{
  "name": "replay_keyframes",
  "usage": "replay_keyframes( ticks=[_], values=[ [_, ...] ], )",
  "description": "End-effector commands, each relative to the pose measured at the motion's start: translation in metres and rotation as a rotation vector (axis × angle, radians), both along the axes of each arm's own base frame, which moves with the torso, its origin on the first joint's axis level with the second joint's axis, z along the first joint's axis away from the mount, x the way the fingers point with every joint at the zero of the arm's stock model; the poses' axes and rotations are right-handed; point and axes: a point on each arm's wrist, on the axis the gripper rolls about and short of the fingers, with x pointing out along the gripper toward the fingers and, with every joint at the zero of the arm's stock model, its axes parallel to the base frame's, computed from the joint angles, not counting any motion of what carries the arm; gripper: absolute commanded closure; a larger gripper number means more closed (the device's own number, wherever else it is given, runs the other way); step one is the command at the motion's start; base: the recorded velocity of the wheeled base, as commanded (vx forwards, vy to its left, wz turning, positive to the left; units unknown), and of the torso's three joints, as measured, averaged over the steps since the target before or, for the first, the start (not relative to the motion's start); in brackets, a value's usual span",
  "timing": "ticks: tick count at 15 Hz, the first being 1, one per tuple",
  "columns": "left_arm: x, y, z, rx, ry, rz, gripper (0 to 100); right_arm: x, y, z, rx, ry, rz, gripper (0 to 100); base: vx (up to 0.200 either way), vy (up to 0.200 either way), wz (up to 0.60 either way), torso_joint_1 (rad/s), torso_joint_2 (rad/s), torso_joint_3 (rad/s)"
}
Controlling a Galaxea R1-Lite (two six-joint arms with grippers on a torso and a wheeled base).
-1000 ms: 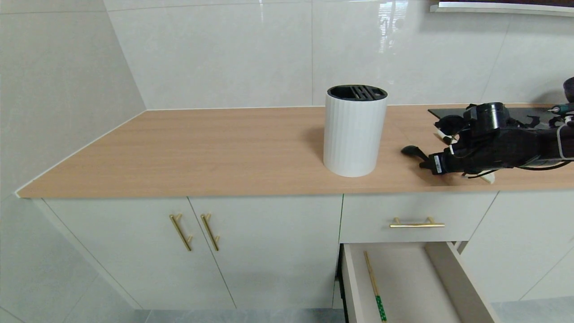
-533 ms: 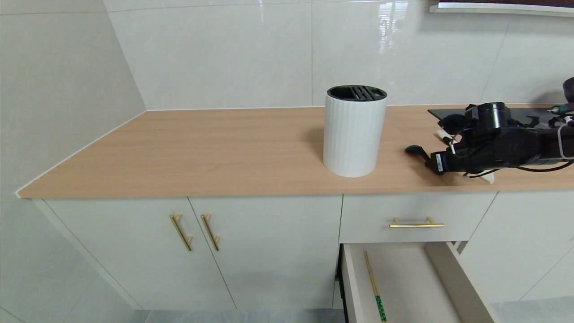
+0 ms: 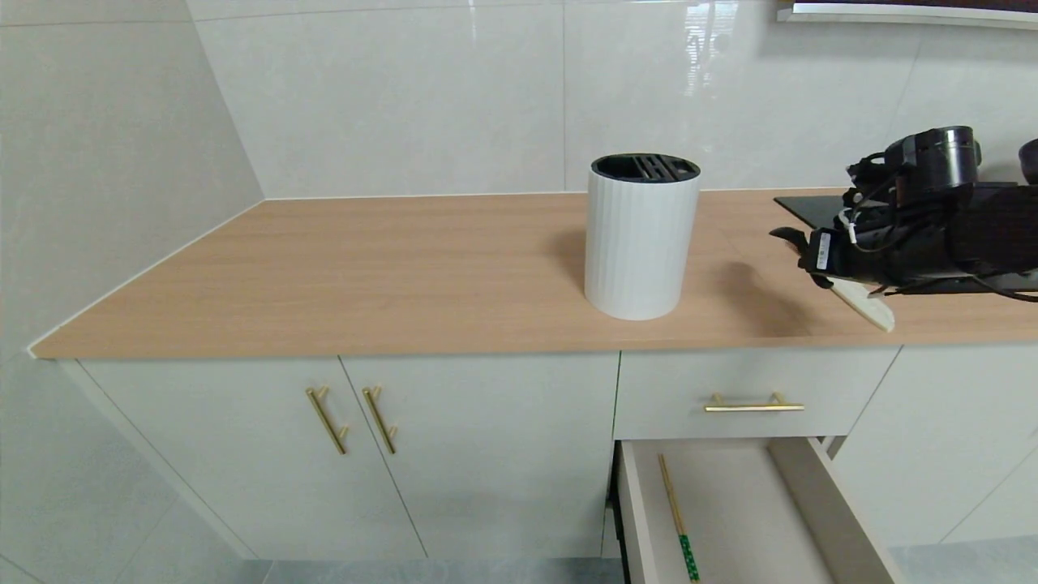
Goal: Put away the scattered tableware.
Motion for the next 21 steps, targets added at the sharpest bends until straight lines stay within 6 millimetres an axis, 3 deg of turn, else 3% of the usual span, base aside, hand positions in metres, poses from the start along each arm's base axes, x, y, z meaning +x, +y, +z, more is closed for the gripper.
replay_keyframes(
  ticks=[1, 5, 8, 12, 15, 21],
  values=[
    [0.0, 0.0, 0.0, -0.001, 0.001, 0.0, 0, -0.053, 0.008, 0.026, 0.038, -0.033, 0.011, 100, 0.0, 0.0, 0.0, 0.0, 0.0, 0.0],
    [0.0, 0.0, 0.0, 0.001, 0.001, 0.0, 0, -0.135, -0.001, 0.008, 0.041, 0.033, 0.027, 100, 0.0, 0.0, 0.0, 0.0, 0.0, 0.0],
    [0.0, 0.0, 0.0, -0.001, 0.001, 0.0, 0, -0.172, 0.001, -0.004, 0.039, 0.044, 0.06, 100, 0.0, 0.0, 0.0, 0.0, 0.0, 0.0],
    [0.0, 0.0, 0.0, -0.001, 0.001, 0.0, 0, -0.168, 0.005, -0.034, 0.023, 0.062, 0.081, 100, 0.0, 0.0, 0.0, 0.0, 0.0, 0.0],
    [0.0, 0.0, 0.0, -0.001, 0.001, 0.0, 0, -0.152, 0.007, -0.052, 0.011, 0.097, 0.069, 100, 0.0, 0.0, 0.0, 0.0, 0.0, 0.0],
    [0.0, 0.0, 0.0, -0.001, 0.001, 0.0, 0, -0.146, 0.008, -0.063, 0.0, 0.141, 0.072, 100, 0.0, 0.0, 0.0, -0.026, 0.06, 0.037]
  ],
)
